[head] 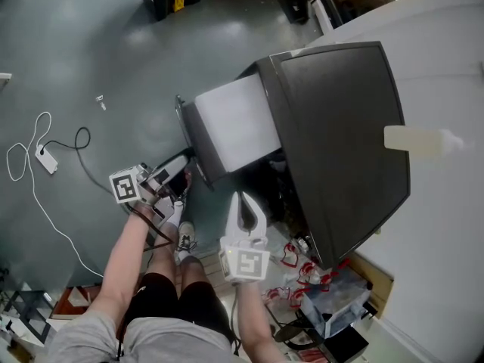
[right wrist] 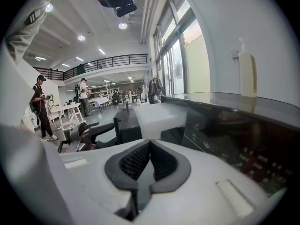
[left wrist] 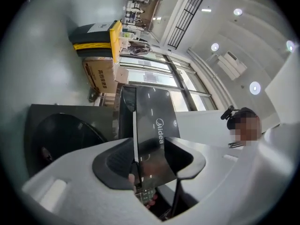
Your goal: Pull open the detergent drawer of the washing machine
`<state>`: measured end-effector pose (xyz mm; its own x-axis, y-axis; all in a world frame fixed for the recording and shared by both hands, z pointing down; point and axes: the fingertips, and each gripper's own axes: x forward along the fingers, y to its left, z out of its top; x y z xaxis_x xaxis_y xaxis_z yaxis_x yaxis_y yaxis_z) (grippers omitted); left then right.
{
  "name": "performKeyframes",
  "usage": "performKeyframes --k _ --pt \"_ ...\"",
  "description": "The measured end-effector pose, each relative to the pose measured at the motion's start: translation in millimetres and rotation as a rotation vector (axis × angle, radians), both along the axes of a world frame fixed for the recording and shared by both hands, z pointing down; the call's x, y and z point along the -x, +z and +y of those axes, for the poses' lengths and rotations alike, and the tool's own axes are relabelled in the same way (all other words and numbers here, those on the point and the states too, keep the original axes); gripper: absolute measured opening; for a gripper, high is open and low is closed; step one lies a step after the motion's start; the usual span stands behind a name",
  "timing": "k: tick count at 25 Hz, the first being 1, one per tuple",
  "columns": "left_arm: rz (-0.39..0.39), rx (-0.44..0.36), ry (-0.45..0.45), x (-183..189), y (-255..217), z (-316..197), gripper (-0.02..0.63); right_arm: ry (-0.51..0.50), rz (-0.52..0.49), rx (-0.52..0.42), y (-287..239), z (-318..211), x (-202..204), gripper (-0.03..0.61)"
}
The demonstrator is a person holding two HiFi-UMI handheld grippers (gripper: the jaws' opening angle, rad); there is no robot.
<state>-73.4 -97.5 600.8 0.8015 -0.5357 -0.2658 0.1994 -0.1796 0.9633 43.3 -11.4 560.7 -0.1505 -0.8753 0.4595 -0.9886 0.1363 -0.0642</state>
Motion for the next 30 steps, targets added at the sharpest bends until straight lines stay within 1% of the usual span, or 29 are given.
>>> performKeyframes --k 3,5,6,7,9,11,13,17,19,23,25,30 --pt "-0.071 0.005 -0.023 6.2 2.6 4.5 0.202 -0.009 0.003 -0.007 -4.6 2.2 3.9 0.005" --pt "-0.135 0.0 -0.041 13.1 1.3 11.1 0.204 -0.02 0.013 -0.015 -9.8 4.6 6.1 0.005" --pt "-0.186 -0.011 -0.048 17.5 0.4 14.7 0.204 -0.025 0.017 -0.021 -13.7 5.7 7.1 0.005" --pt "-0.255 -0.036 -0.053 22.5 -1.0 17.7 0.204 -0.027 0.02 -0.024 -18.4 6.7 8.3 0.005" --pt "-0.402 -0.105 -0.062 32.4 -9.3 21.8 0.199 -0.026 0.017 -0.026 -29.9 8.1 10.8 0.005" --pt "-0.496 -0.163 -0.071 39.1 -27.7 27.2 0.19 -0.027 0.017 -0.034 -42.8 10.7 11.9 0.005" --pt "-0.553 -0.217 -0.084 43.7 -52.4 32.4 0.19 -0.033 0.022 -0.053 -56.1 14.3 11.8 0.005" --pt "-0.64 -0.328 -0.126 48.5 -102.6 36.8 0.183 -0.043 0.009 -0.107 -94.9 14.1 18.0 0.005" --pt "-0.691 -0.385 -0.145 48.3 -131.8 40.5 0.178 -0.048 0.018 -0.131 -114.4 16.7 19.9 0.005" --pt "-0.828 -0.521 -0.201 47.7 -187.0 50.5 0.172 -0.067 0.033 -0.19 -158.3 20.8 24.1 0.005" --pt "-0.884 -0.57 -0.238 49.8 -213.4 58.6 0.164 -0.075 0.033 -0.217 -179.2 25.4 26.2 0.005" --pt "-0.992 -0.67 -0.317 57.6 -267.6 81.7 0.158 -0.094 0.017 -0.291 -229.8 38.7 34.4 0.005"
